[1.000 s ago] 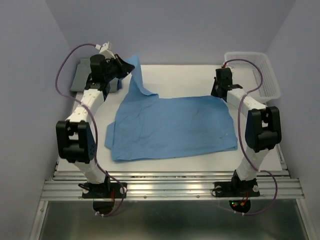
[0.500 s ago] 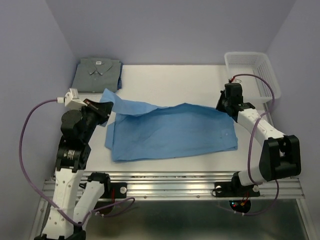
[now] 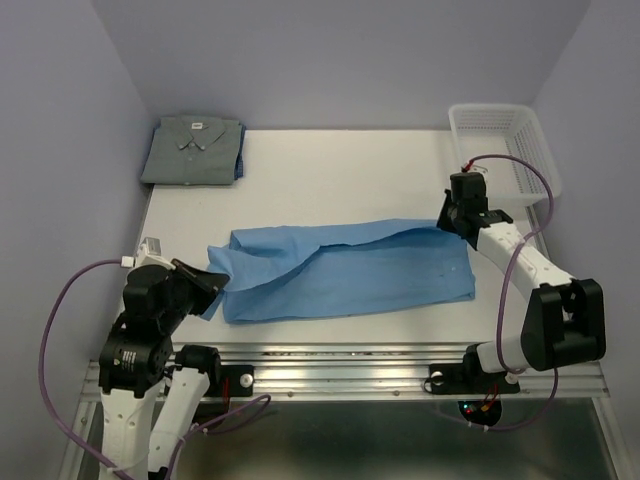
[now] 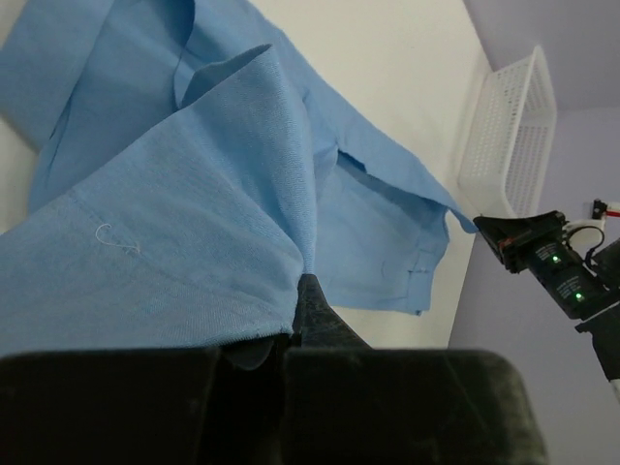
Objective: Fold and stack the long sleeve shirts
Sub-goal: Fold the shirt
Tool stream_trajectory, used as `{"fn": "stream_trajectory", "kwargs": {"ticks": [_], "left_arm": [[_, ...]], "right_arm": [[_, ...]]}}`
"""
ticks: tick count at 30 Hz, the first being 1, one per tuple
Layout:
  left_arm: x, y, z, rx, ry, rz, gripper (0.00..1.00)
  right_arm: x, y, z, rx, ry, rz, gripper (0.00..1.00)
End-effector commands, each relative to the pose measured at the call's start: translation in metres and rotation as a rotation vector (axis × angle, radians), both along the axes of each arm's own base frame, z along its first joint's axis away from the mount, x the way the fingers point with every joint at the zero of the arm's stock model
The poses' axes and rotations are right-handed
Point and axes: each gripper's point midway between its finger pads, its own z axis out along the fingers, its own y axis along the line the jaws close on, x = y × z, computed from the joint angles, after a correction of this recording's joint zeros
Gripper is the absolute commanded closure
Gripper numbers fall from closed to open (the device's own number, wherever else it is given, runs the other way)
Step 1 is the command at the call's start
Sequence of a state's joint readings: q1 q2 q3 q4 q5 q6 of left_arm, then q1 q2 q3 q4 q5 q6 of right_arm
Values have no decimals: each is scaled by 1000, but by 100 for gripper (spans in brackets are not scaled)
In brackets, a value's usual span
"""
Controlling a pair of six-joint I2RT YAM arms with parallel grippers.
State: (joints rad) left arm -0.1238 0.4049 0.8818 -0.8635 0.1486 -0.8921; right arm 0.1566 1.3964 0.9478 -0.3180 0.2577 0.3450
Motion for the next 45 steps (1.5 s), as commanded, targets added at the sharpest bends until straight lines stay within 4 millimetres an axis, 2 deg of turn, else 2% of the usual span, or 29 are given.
{"fn": "stream_trajectory", "kwargs": {"ticks": [1, 4, 9, 11, 18, 20, 23, 24, 25, 28, 30, 31, 32, 34, 35, 36, 37, 38, 39, 40, 41, 42, 43, 44, 45], "left_arm": [[-17, 7, -4, 18, 74, 27, 100], [-24, 14, 12, 47, 80, 49, 100], [-21, 9, 38, 61, 47, 1, 100], [-17, 8, 43, 73, 43, -8, 100], [-8, 8, 94, 143, -59, -67, 100], [-8, 7, 97, 175, -74, -95, 100], [-7, -7, 78, 156, -38, -186, 100], [-5, -10, 62, 156, -6, -212, 100], [-9, -16, 57, 146, -7, -253, 100], [-15, -7, 21, 216, 67, -265, 100], [-25, -16, 9, 201, 89, -340, 100], [-29, -21, 9, 186, 83, -379, 97], [-36, -32, 9, 154, 63, -448, 79], [-40, -36, 12, 142, 44, -481, 61], [-41, -38, 14, 141, 34, -492, 39], [-42, -37, 16, 145, 35, -491, 27], [-39, -35, 26, 158, 14, -478, 12], [-37, -33, 33, 169, -3, -465, 1], [-35, -31, 52, 182, -56, -450, 1], [-31, -32, 62, 184, -71, -450, 1], [-28, -32, 75, 189, -104, -447, 1], [-22, -32, 99, 199, -171, -435, 1], [-18, -32, 111, 206, -209, -431, 1], [-9, -33, 131, 211, -291, -422, 1], [-2, -36, 136, 203, -322, -427, 1]], "right_arm": [[-14, -27, 5, -93, 10, -100, 99], [-22, -36, 5, -131, 37, -130, 99], [-21, -31, 12, -104, 13, -112, 99], [-22, -32, 10, -110, 15, -115, 99], [-25, -29, -5, -97, 52, -110, 97], [-26, -28, -7, -92, 55, -108, 97], [-28, -28, -13, -90, 68, -107, 96], [-30, -28, -17, -93, 78, -109, 96], [-32, -29, -19, -96, 85, -112, 96], [-37, -32, -31, -101, 108, -133, 94], [-41, -34, -39, -107, 130, -144, 91], [-43, -34, -42, -106, 139, -149, 90], [-49, -35, -49, -110, 165, -153, 89], [-54, -37, -55, -116, 191, -168, 87], [-59, -39, -58, -121, 215, -183, 77], [-61, -41, -57, -116, 214, -217, 69], [-61, -41, -53, -112, 211, -222, 65], [-60, -40, -47, -105, 206, -226, 43], [-60, -40, -41, -101, 196, -225, 29], [-57, -39, -28, -90, 161, -224, 22], [-55, -38, -18, -82, 136, -216, 0], [-49, -33, -6, -67, 102, -182, 0], [-46, -28, 9, -43, 52, -158, 0], [-40, -14, 16, 5, 20, -74, 0], [-38, -3, 19, 43, 5, -26, 0]]}}
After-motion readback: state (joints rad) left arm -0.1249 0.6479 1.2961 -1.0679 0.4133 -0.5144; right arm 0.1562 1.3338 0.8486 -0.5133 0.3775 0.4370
